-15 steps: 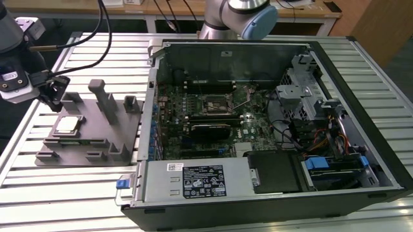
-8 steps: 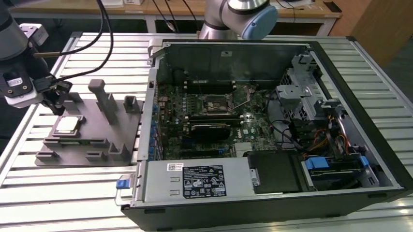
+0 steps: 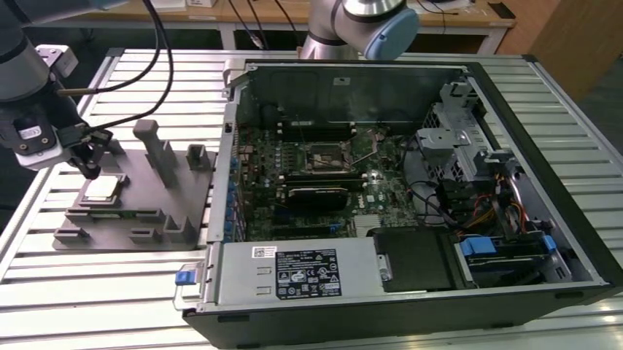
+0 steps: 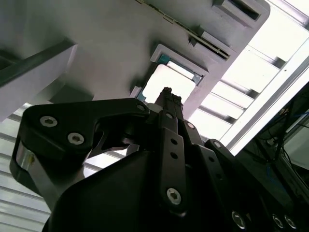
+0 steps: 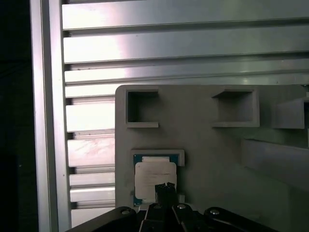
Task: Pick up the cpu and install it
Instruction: 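Pick up the cpu and move it towards the insertion slot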
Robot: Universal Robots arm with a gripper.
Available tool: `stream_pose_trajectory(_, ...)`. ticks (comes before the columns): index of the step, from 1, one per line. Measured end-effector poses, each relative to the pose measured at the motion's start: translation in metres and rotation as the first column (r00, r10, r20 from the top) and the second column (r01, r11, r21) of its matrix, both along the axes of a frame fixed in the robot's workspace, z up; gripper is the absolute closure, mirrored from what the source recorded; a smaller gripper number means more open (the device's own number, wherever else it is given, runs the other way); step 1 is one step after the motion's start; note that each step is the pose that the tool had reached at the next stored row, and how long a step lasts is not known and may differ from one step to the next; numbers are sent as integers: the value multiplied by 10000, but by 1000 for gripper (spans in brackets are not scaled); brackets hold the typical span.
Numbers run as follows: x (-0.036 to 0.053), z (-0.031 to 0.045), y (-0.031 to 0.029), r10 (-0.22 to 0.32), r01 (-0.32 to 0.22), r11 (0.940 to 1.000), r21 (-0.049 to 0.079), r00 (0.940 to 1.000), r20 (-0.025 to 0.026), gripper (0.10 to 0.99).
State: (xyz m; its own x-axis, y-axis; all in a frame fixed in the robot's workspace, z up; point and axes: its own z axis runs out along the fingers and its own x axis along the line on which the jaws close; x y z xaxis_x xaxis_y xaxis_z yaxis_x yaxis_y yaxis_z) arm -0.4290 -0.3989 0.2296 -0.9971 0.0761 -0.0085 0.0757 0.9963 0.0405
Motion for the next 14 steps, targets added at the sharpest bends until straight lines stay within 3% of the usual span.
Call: stream_pose_trajectory(14,-7,-204,2,0,0,10000,-1,9999,-101,980)
